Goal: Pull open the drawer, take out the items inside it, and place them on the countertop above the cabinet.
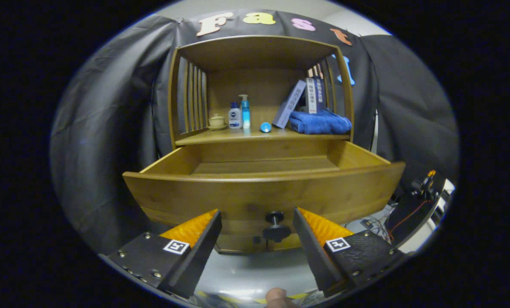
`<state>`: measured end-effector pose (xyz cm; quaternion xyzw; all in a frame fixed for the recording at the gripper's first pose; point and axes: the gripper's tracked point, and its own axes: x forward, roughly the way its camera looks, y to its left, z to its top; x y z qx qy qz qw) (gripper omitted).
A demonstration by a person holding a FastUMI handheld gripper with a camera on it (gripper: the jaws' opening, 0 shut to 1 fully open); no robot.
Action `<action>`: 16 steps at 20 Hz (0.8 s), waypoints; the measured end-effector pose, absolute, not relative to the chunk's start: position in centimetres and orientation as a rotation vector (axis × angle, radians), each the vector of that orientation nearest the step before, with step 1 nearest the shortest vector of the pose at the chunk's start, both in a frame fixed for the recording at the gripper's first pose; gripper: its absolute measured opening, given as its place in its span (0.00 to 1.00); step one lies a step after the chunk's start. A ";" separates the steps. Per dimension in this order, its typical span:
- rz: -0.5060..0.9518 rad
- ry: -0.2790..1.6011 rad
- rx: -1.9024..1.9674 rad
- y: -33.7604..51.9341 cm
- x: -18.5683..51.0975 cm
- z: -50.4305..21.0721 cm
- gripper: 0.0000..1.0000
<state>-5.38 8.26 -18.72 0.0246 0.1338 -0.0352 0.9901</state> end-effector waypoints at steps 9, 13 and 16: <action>-0.080 0.231 0.060 6.6 -1.8 -20.5 1.00; -0.053 0.246 0.033 7.2 -0.4 -21.6 0.99; -0.061 0.235 0.011 7.2 1.1 -21.0 0.99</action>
